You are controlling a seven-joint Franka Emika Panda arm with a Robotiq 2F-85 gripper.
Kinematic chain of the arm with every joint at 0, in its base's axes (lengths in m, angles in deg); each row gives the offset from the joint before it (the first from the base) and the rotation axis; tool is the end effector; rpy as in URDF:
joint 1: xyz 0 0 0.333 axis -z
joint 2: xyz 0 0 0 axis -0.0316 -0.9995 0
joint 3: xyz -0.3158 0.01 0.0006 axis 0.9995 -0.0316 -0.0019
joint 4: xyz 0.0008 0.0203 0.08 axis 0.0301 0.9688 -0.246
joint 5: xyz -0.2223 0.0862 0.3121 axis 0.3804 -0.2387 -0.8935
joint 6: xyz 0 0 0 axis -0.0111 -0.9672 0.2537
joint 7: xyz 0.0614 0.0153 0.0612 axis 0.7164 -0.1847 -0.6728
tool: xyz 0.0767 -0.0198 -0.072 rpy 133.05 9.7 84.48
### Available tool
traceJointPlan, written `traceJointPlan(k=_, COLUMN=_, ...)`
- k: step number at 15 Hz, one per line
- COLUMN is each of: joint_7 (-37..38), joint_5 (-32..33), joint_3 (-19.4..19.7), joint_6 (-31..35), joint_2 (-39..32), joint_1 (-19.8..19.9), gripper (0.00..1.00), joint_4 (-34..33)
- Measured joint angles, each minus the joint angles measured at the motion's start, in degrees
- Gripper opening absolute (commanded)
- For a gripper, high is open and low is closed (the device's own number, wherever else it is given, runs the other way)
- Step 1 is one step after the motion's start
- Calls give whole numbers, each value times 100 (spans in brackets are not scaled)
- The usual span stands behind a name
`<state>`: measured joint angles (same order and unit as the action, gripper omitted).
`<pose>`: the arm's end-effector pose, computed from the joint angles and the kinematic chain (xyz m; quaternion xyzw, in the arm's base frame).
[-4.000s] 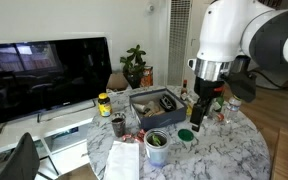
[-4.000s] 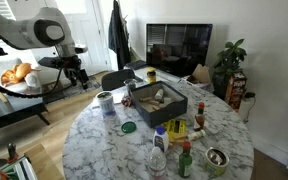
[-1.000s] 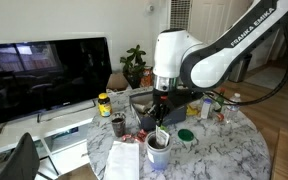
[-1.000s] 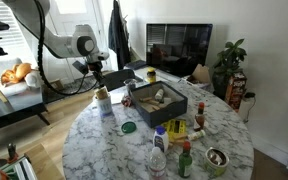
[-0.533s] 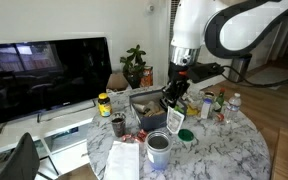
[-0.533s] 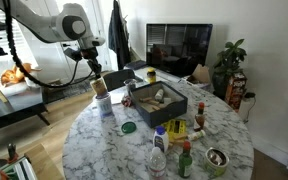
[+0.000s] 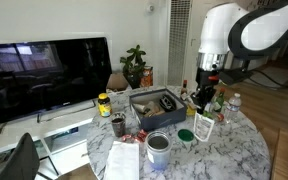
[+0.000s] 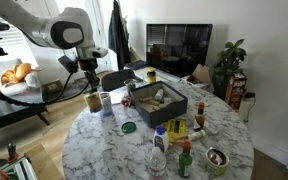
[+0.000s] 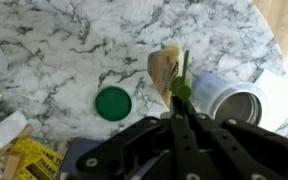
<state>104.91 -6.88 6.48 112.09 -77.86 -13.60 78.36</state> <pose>0.4166 0.1490 0.3507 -0.9967 0.0701 -0.0040 0.0402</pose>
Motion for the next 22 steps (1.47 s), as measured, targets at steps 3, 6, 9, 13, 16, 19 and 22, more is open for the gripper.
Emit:
traceJointPlan(k=3, joint_7=-344, joint_5=-311, joint_3=13, joint_6=692, joint_2=-426, joint_1=66, gripper=0, joint_4=522)
traceJointPlan(k=6, joint_7=-395, joint_5=-507, joint_3=1, joint_6=1481, joint_2=-999, joint_1=72, gripper=0, joint_4=741)
traceJointPlan(k=9, joint_7=-408, joint_5=-716, joint_3=-43, joint_6=2081, joint_2=-1546, joint_1=72, gripper=28, joint_4=758)
traceJointPlan(k=13, joint_7=-313, joint_5=-688, joint_3=-94, joint_6=2426, joint_2=-1914, joint_1=56, gripper=56, joint_4=693)
traceJointPlan(k=16, joint_7=187, joint_5=-138, joint_3=-95, joint_6=2411, joint_2=-1664, joint_1=-73, gripper=80, joint_4=612)
traceJointPlan(k=19, joint_7=711, joint_5=405, joint_3=-226, joint_6=2350, joint_2=-1287, joint_1=-242, gripper=99, joint_4=410)
traceJointPlan(k=22, joint_7=1377, joint_5=1039, joint_3=-420, joint_6=2342, joint_2=-1273, joint_1=-311, gripper=100, joint_4=-41)
